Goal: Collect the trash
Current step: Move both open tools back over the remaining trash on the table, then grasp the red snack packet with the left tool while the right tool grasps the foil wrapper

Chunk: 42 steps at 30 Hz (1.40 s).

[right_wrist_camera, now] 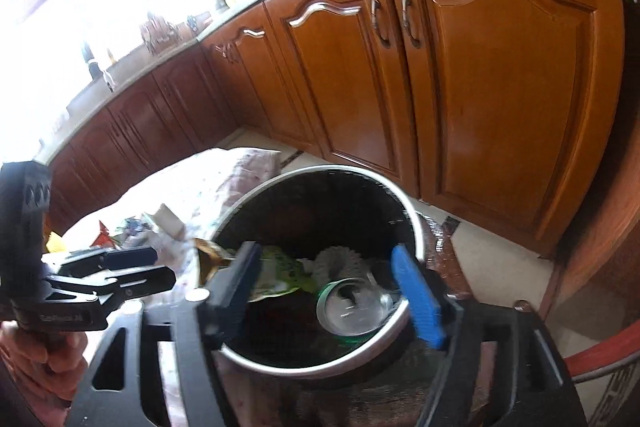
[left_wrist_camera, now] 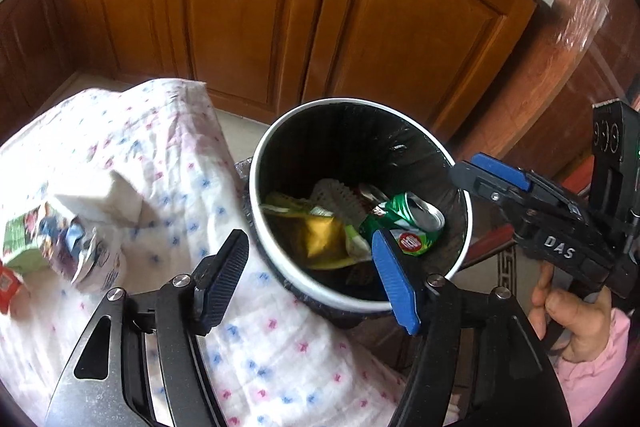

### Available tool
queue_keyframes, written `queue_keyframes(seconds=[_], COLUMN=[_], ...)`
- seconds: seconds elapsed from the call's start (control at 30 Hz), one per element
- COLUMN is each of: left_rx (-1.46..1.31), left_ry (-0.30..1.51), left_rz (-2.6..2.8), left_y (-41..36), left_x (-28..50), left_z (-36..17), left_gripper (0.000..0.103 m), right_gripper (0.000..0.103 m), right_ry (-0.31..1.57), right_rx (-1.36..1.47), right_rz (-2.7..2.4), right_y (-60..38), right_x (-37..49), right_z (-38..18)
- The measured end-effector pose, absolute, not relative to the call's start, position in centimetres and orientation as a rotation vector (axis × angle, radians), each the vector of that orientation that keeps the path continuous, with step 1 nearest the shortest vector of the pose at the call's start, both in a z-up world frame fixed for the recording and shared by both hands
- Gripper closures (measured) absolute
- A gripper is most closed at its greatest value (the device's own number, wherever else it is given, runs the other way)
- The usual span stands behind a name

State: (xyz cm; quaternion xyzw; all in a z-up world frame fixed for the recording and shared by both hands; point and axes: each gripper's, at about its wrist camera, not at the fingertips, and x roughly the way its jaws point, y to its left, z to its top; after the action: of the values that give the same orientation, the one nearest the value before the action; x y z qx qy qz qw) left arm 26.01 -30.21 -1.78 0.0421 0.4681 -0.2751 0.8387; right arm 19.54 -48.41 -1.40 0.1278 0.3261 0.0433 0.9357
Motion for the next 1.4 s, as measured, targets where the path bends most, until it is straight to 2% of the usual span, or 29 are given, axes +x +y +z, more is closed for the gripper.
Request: queue_keyframes(seconds=[0.07, 0.37, 0.77, 1.4], left_rx=[0.061, -0.043, -0.202, -0.309], left_ry=[0.985, 0.959, 0.942, 0.930], left_rz=[-0.579, -0.516, -0.385, -0.190], left_y=[-29.0, -22.3, -12.5, -1.8], left_x=[25.7, 23.4, 21.1, 21.2], left_z=[-1.8, -1.7, -2.9, -4.4], left_gripper=[0.037, 0.035, 0.033, 0.032], right_gripper=[0.018, 0.015, 0.014, 0.014], right_ry=[0.661, 0.632, 0.650, 0.698], right_rx=[0.279, 0.319, 0.307, 0.239], right_rz=[0.104, 0.176, 0.291, 0.403], right_y=[-47.6, -42.7, -35.7, -27.9], right_x=[19.3, 18.2, 18.1, 21.2], right_z=[-1.3, -0.6, -0.9, -2.9])
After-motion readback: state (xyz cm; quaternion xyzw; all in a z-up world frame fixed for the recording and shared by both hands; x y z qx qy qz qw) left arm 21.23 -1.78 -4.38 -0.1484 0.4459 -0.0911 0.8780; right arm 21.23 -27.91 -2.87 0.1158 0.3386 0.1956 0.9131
